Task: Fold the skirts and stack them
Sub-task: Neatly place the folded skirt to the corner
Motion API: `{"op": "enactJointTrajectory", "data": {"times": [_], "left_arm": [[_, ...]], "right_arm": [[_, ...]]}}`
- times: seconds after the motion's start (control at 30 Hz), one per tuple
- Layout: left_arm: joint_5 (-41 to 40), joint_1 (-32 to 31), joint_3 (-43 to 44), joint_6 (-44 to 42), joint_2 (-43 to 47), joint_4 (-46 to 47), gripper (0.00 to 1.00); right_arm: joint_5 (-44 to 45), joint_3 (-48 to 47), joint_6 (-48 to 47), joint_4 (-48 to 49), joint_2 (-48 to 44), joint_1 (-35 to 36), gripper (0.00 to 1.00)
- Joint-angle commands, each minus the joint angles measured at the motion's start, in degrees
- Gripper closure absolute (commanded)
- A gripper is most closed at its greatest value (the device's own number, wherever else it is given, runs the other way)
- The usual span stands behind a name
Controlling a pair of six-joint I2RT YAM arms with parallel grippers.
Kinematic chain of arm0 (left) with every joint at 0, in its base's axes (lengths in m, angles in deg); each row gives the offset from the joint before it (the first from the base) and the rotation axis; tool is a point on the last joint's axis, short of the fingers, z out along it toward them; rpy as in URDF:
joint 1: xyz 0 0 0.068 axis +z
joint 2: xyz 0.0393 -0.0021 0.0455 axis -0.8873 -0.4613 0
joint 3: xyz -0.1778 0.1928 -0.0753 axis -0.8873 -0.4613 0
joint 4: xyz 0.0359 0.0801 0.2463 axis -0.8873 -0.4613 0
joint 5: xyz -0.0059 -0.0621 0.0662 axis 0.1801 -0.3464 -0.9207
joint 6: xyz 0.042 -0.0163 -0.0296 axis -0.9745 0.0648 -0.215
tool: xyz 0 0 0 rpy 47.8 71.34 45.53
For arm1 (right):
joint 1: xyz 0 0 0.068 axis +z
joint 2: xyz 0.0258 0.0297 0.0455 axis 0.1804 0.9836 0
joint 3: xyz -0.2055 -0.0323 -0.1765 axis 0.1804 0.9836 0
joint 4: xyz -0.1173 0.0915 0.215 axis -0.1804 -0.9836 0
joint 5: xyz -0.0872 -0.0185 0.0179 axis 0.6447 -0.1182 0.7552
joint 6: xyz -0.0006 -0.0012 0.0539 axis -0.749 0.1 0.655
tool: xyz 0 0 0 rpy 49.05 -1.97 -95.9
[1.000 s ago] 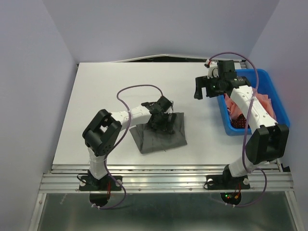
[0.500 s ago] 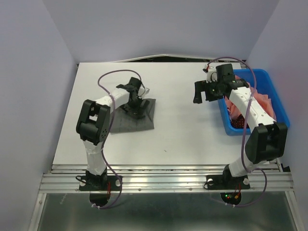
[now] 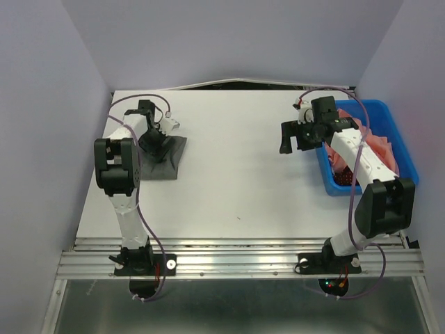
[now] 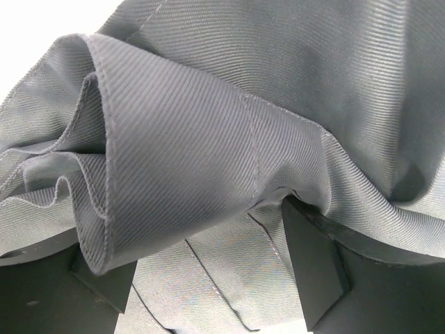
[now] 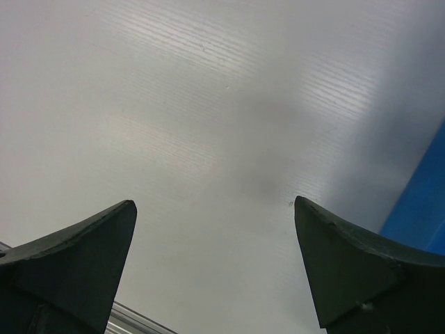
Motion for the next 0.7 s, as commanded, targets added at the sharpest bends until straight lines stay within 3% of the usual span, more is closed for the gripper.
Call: {"op": "enactJointTrajectory", "data": {"times": [0.0, 0.13, 0.33, 0.47, 0.67], "left_arm": [[-1.85, 3.91, 7.43, -9.30, -10.11, -4.50, 0.13], [-0.53, 5.14, 24.71, -8.78, -18.70, -8.73, 0.14], [-2.19, 6.73, 41.88, -10.71, -27.33, -10.76, 0.14], [-0.98, 7.87, 45.60, -10.88, -28.93, -9.01, 0.14], [-2.37, 8.05, 40.33, -13.44, -24.98, -3.03, 0.12]], "right_arm": [[0.60, 0.66, 0.59, 0.62, -2.11, -0.29, 0.00], [0.86, 0.48, 0.85, 0.71, -1.15, -0.29, 0.00], [1.21, -0.31, 1.47, 0.80, 0.44, -0.29, 0.00], [1.74, -0.83, 1.55, 0.62, 0.70, -0.29, 0.00], [2.71, -1.45, 0.85, 0.27, -0.17, -0.29, 0.00]]}}
